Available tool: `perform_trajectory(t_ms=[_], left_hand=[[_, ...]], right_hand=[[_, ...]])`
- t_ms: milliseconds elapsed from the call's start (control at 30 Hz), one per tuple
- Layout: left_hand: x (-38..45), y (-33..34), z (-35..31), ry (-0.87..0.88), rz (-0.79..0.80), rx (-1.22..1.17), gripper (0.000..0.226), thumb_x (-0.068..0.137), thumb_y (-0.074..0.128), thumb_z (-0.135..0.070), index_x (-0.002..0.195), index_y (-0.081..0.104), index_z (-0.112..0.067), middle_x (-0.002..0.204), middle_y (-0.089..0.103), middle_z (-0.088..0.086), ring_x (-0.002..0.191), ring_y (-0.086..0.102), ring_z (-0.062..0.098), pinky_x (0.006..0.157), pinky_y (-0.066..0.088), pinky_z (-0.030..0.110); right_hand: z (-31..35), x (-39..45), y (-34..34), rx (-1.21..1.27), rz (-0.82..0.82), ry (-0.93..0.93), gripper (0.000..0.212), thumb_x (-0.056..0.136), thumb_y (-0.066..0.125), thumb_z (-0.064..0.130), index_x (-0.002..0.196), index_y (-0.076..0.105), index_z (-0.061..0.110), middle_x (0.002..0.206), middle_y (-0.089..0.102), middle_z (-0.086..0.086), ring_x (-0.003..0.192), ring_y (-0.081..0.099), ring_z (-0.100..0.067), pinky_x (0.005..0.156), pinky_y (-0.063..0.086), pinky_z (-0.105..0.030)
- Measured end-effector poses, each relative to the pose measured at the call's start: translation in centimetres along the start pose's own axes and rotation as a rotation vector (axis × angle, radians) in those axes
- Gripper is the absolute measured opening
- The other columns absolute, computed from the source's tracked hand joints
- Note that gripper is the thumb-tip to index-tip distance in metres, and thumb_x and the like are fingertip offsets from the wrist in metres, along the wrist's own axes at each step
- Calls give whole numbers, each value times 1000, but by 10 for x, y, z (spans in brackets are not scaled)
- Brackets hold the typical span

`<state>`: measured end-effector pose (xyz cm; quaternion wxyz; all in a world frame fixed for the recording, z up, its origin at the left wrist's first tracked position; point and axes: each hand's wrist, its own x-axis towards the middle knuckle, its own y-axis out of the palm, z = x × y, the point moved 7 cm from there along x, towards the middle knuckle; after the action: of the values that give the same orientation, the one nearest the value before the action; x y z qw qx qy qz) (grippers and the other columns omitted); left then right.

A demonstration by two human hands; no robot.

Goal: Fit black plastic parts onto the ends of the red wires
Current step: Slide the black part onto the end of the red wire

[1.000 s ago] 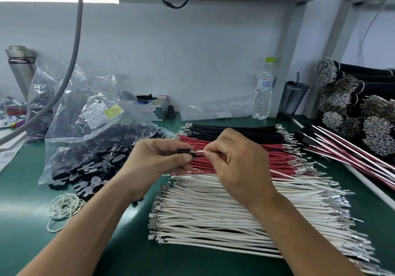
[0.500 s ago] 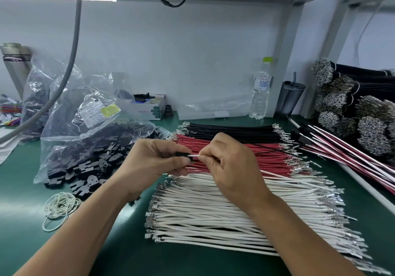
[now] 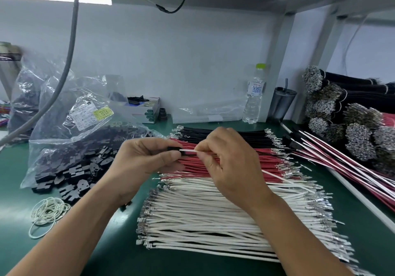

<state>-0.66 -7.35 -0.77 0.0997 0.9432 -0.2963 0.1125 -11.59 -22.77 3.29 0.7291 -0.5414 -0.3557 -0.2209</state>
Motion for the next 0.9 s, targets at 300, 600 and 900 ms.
perform_trajectory(t_ms=[300,600,900], left_hand=[[6,-57,-8,-10,-189,280,21,82,83,-32,103,82,-27,102,81,6,85,76,19,64,61,23],[3,-91,-5,-118,-116,1257,12,69,87,-43,75,76,-42,80,70,-24,76,65,-5,76,56,31],[9,-77,1,-153,-38,1646,24,85,74,-51,86,72,-27,87,72,-10,83,67,12,70,59,29]], right_hand=[[-64,50,-78,236,-420,356,16,103,53,32,100,67,24,69,49,15,54,40,1,50,30,-17],[-182,43,-195,43,-384,658,22,68,61,61,82,71,48,55,63,12,44,53,-10,47,39,-20],[-305,-118,-147,-850,449,916,30,66,54,42,86,74,34,78,65,2,75,65,-25,65,57,-36]])
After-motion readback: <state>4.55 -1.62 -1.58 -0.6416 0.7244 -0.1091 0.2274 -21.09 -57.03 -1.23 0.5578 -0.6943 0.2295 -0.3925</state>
